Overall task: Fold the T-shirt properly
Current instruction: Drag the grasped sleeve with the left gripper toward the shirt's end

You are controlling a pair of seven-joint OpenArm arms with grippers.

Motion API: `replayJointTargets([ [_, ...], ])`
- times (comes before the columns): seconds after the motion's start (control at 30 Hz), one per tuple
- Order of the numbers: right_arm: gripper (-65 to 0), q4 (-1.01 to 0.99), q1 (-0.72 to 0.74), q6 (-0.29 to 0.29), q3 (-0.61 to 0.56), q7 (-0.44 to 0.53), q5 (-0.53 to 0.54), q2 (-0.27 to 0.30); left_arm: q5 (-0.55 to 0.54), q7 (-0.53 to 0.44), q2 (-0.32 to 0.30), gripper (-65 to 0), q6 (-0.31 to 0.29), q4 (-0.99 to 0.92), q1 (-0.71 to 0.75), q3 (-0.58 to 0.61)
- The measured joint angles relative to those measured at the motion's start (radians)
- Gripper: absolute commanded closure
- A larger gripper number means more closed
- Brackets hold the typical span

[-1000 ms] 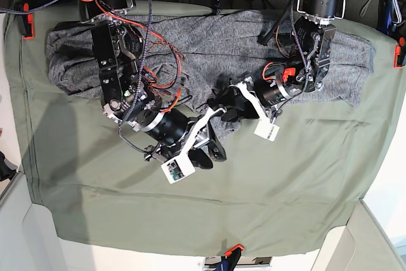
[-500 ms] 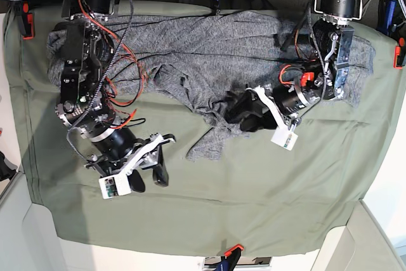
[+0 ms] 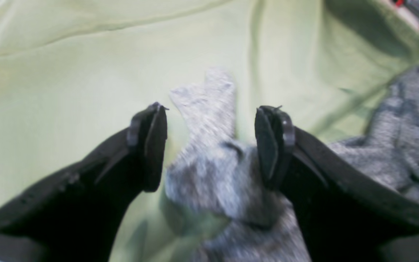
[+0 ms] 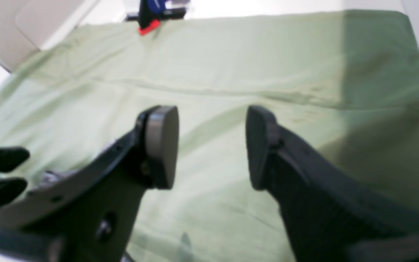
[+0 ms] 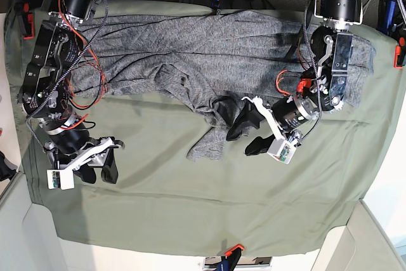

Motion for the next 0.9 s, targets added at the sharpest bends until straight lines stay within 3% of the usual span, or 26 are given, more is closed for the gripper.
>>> replayJointTargets([
  [0.33, -30.1, 0.0, -0.032, 0.002, 0.0, -0.021, 0.008, 0.004, 0.079, -0.008, 0.107, -40.6, 0.006, -0.349, -0.2, 0.05],
  [0.43, -30.1, 0.0, -0.057, 0.003, 0.0, -0.023, 0.008, 0.005, 0.126, -0.039, 0.128, -40.6, 0.045, -0.399, -0.215, 0.073],
  [0.57, -30.1, 0.0, -0.072, 0.002, 0.0, -0.016, 0.007, 0.005, 0.229, -0.087, 0.122, -40.6, 0.055, -0.414, -0.215, 0.128],
  [0.7, -30.1, 0.0, -0.08, 0.002, 0.0, -0.015, 0.007, 0.004, 0.248, -0.095, 0.117, -40.5, 0.085, -0.414, -0.218, 0.23],
  [0.73, -30.1, 0.0, -0.08, 0.002, 0.0, -0.01, 0.01, 0.005, 0.254, -0.098, 0.117, -40.3, 0.119, -0.413, -0.218, 0.254],
  [0.77, -30.1, 0.0, -0.08, 0.002, 0.0, -0.004, 0.01, 0.005, 0.263, -0.106, 0.118, -39.0, 0.155, -0.412, -0.218, 0.274],
  [0.8, -30.1, 0.0, -0.08, 0.002, 0.001, -0.004, 0.01, 0.005, 0.284, -0.113, 0.118, -33.4, 0.196, -0.41, -0.218, 0.292],
  [0.83, -30.1, 0.0, -0.08, 0.002, 0.001, -0.004, 0.011, 0.005, 0.304, -0.116, 0.121, -25.2, 0.238, -0.409, -0.218, 0.303],
  [0.9, -30.1, 0.0, -0.08, 0.002, 0.0, -0.005, 0.01, 0.004, 0.331, -0.117, 0.128, -10.8, 0.255, -0.408, -0.219, 0.305],
])
